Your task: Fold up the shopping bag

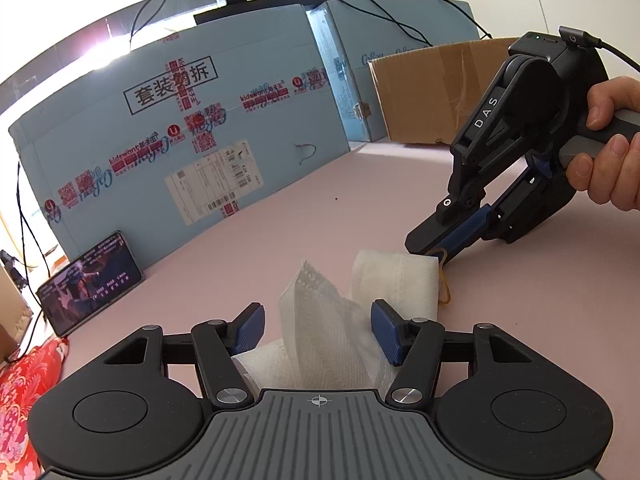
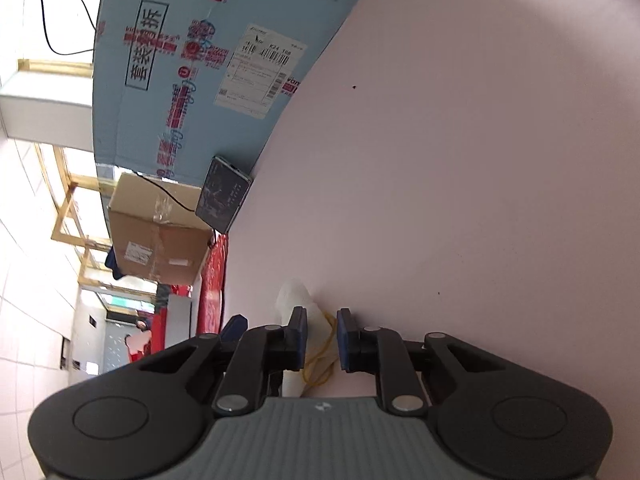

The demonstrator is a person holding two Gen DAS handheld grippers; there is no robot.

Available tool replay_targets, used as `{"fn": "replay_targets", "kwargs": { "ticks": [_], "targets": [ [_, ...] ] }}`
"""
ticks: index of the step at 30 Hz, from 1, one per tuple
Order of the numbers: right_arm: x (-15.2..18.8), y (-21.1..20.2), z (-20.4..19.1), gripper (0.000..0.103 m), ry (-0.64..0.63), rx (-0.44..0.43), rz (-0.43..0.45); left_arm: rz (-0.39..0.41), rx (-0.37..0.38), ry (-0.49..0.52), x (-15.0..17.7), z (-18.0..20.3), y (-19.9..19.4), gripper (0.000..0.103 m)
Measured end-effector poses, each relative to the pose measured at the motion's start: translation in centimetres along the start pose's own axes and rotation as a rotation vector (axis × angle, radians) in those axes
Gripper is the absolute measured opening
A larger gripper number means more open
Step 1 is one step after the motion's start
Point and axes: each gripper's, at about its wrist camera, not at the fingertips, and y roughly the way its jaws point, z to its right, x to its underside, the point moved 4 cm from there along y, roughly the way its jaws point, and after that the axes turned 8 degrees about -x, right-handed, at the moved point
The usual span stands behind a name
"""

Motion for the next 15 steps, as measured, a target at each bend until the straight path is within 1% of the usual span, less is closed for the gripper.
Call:
{"fn": "replay_targets", "kwargs": {
  "ticks": [3,5,7,9,10,11,12,14,15],
  "targets": [
    [-0.3,0.2,0.1,0.003,0.004,0.010,0.011,0.000,-0.001,0.003,0.0,0.0,0.1,0.058],
    [-0.7,0.9,-0.3,0.003,-0.004,-0.002,0.002,0.000,0.001,0.003,0.0,-0.1,0.2,0.058],
    [-1.1,1.6,-0.7,0.003,-0.016,0.024,-0.013,-0.001,0.004,0.000,0.0,-0.1,0.2,0.058],
    [-1.1,1.6,-1.0,0.008,-0.046,0.052,-0.024,-0.003,0.009,-0.006,0.0,-0.2,0.3,0.058],
    [-1.1,1.3,-1.1,0.008,-0.056,0.055,-0.030,-0.004,0.012,-0.009,0.0,-0.2,0.3,0.058],
    [-1.0,1.1,-1.2,0.014,-0.067,0.058,-0.037,-0.005,0.013,-0.011,0.0,-0.2,0.3,0.058],
    [-0.9,0.9,-1.3,0.023,-0.071,0.057,-0.041,-0.005,0.013,-0.011,0.0,-0.2,0.3,0.058],
    [-0.6,0.5,-1.4,0.028,-0.073,0.051,-0.049,-0.004,0.014,-0.012,-0.1,-0.2,0.4,0.058],
    [-0.4,0.4,-1.4,0.028,-0.073,0.052,-0.055,-0.004,0.014,-0.012,-0.1,-0.2,0.4,0.058]
  ]
}}
